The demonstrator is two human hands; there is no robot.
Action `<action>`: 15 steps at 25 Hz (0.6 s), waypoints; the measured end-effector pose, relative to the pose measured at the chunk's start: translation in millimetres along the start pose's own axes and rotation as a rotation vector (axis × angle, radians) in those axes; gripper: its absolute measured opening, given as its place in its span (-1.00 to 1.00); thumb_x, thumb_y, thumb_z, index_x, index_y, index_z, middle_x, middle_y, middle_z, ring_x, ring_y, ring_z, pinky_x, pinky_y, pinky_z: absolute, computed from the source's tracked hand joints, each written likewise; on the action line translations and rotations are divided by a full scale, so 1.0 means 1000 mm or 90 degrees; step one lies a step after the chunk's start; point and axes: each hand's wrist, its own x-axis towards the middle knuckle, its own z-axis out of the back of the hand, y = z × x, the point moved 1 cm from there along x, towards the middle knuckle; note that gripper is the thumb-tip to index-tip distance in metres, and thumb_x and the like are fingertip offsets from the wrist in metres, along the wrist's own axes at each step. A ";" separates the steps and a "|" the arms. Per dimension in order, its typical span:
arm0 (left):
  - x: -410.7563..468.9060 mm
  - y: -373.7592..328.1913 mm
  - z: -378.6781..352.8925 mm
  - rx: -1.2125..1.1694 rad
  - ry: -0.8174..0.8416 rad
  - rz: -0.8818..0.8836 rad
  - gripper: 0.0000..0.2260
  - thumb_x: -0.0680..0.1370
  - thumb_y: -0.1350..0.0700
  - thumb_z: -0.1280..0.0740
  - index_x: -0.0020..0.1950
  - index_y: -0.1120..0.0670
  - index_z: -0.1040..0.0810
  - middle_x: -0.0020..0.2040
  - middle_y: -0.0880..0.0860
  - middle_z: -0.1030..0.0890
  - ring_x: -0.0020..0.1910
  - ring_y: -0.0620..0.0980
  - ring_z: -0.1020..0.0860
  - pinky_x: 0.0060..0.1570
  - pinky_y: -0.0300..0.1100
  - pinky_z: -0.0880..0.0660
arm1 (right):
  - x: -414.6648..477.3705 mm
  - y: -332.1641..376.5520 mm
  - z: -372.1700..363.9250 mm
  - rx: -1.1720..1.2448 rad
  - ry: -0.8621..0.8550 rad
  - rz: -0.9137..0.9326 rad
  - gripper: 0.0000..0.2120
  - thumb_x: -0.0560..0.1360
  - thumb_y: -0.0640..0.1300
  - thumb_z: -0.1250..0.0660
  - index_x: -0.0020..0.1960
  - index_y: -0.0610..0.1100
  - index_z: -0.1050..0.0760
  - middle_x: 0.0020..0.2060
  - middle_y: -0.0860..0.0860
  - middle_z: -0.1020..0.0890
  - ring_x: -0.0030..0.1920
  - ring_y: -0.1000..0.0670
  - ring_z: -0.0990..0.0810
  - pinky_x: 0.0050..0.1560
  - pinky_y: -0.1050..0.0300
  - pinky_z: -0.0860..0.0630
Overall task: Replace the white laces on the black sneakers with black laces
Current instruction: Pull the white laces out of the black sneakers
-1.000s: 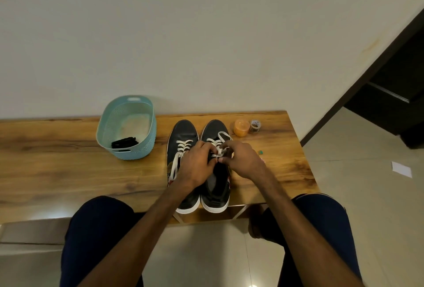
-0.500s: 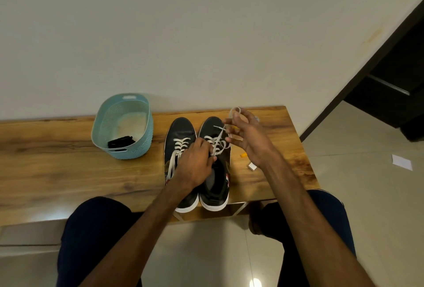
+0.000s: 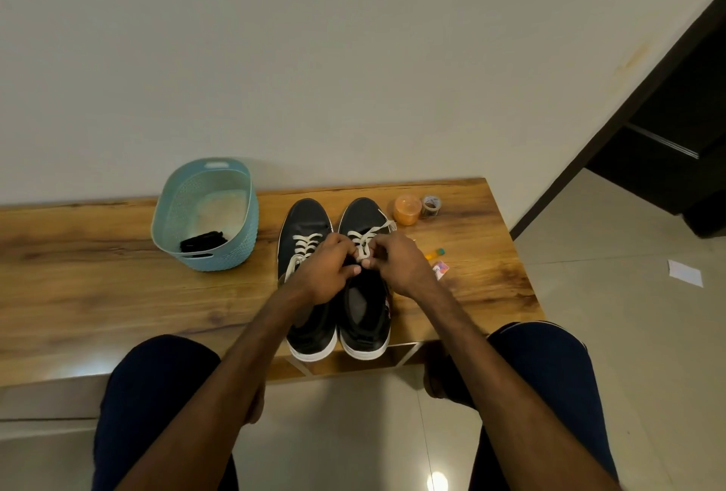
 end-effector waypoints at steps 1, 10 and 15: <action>-0.001 0.000 0.000 0.028 -0.003 -0.007 -0.84 0.61 0.10 -0.32 0.14 0.13 -0.49 0.22 0.06 -0.43 0.17 0.02 -0.45 0.22 -0.05 -0.41 | 0.000 0.001 -0.002 -0.018 0.015 -0.009 -0.88 0.54 -0.12 -0.41 -0.12 -0.12 -0.51 -0.07 -0.15 -0.59 -0.04 -0.11 -0.53 0.01 0.03 -0.44; -0.004 -0.025 0.018 -0.417 -0.103 0.123 -0.78 0.67 0.04 -0.18 -0.05 0.07 -0.55 0.02 0.09 -0.55 0.03 0.10 -0.54 0.01 -0.08 -0.47 | -0.014 0.025 0.045 0.769 0.020 -0.142 -0.57 0.64 0.15 -0.16 -0.32 -0.04 -0.41 -0.21 0.03 -0.61 -0.01 0.00 -0.56 0.06 -0.01 -0.48; -0.019 -0.015 0.077 -0.869 -0.291 0.172 -0.70 0.63 -0.03 -0.25 -0.28 0.02 -0.46 -0.22 0.00 -0.62 -0.20 -0.03 -0.63 -0.14 -0.09 -0.59 | -0.014 0.022 0.058 0.890 -0.046 -0.146 -0.66 0.64 0.10 -0.19 -0.27 -0.01 -0.41 -0.12 0.07 -0.63 0.00 0.03 -0.57 0.04 0.00 -0.40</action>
